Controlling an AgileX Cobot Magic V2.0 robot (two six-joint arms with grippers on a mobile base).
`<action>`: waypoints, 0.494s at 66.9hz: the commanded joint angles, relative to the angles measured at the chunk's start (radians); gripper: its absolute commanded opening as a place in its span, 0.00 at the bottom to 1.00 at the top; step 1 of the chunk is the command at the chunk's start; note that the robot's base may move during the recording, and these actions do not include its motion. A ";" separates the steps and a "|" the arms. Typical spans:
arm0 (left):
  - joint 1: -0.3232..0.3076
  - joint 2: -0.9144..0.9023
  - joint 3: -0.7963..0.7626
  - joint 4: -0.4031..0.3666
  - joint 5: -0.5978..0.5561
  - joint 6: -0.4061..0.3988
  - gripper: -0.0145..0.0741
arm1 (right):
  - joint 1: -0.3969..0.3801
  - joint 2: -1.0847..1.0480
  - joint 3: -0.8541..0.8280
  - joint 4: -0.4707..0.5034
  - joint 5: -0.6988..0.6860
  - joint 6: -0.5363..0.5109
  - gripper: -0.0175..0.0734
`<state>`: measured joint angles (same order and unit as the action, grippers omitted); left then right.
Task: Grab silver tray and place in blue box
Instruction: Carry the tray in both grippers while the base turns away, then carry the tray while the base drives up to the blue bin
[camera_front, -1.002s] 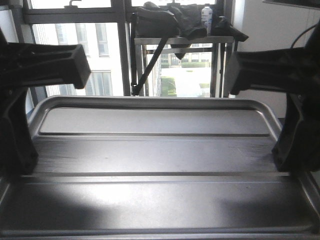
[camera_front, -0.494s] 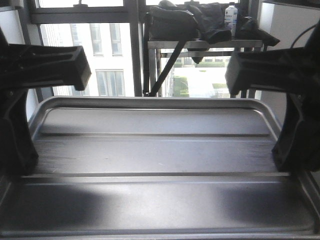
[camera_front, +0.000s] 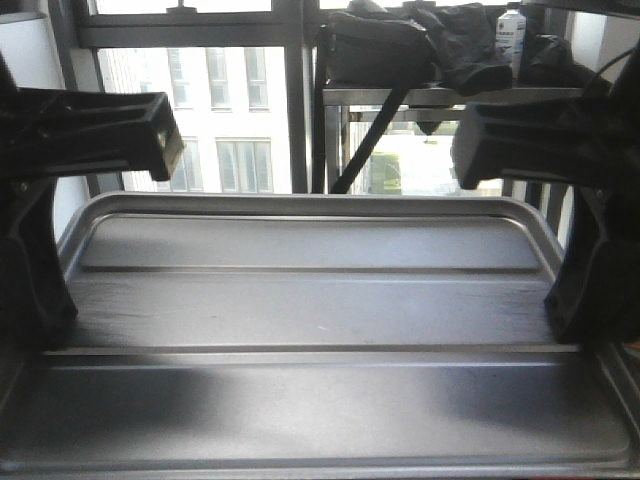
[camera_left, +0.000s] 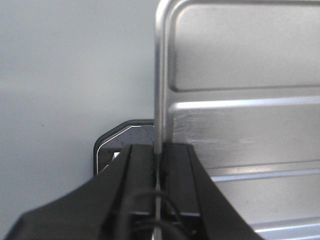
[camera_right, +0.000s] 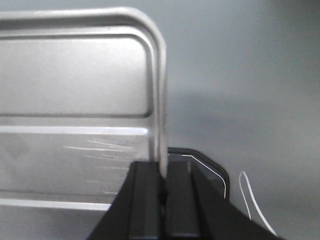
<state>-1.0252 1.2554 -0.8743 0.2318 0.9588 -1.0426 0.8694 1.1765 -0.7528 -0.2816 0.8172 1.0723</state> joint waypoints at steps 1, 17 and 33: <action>-0.007 -0.022 -0.025 0.028 0.015 -0.011 0.15 | -0.003 -0.024 -0.026 -0.045 -0.003 0.000 0.26; -0.007 -0.022 -0.025 0.028 0.015 -0.011 0.15 | -0.003 -0.024 -0.026 -0.045 -0.003 0.000 0.26; -0.007 -0.022 -0.025 0.028 0.015 -0.011 0.15 | -0.003 -0.024 -0.026 -0.045 -0.003 0.000 0.26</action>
<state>-1.0252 1.2554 -0.8743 0.2336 0.9588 -1.0426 0.8694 1.1765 -0.7528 -0.2816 0.8172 1.0723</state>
